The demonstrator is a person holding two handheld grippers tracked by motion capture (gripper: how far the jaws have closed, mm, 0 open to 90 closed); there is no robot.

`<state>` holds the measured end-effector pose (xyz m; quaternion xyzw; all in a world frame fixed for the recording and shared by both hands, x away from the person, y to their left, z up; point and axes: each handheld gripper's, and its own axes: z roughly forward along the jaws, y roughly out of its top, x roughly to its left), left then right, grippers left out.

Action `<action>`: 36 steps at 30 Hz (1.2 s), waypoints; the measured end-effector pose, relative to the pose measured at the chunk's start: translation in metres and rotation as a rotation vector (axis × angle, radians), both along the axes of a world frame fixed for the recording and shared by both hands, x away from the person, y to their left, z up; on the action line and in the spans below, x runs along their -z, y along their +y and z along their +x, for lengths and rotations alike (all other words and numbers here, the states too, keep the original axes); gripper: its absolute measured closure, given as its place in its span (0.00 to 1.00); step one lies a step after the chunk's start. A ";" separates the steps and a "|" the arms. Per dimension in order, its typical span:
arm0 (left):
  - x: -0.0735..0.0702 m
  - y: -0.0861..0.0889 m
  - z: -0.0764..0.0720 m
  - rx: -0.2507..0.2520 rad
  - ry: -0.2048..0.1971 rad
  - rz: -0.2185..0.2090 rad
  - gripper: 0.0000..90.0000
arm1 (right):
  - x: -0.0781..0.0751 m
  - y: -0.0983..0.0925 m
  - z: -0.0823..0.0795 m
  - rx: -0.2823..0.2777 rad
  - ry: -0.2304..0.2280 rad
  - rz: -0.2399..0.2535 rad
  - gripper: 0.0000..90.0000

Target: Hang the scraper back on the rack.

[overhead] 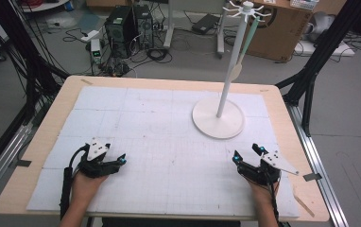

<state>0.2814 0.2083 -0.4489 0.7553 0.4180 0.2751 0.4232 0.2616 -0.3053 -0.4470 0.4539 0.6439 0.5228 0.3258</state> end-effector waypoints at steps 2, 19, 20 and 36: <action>-0.001 0.002 -0.002 -0.005 -0.015 -0.023 0.33 | 0.000 0.000 0.000 0.001 0.002 0.003 0.23; -0.007 0.018 -0.014 -0.020 -0.136 -0.165 0.33 | 0.001 0.000 0.001 -0.001 0.007 0.011 0.23; -0.007 0.018 -0.014 -0.022 -0.139 -0.169 0.33 | 0.000 0.000 0.001 0.001 0.007 0.013 0.23; -0.007 0.019 -0.016 -0.024 -0.158 -0.174 0.33 | 0.001 0.000 0.002 0.000 0.010 0.015 0.23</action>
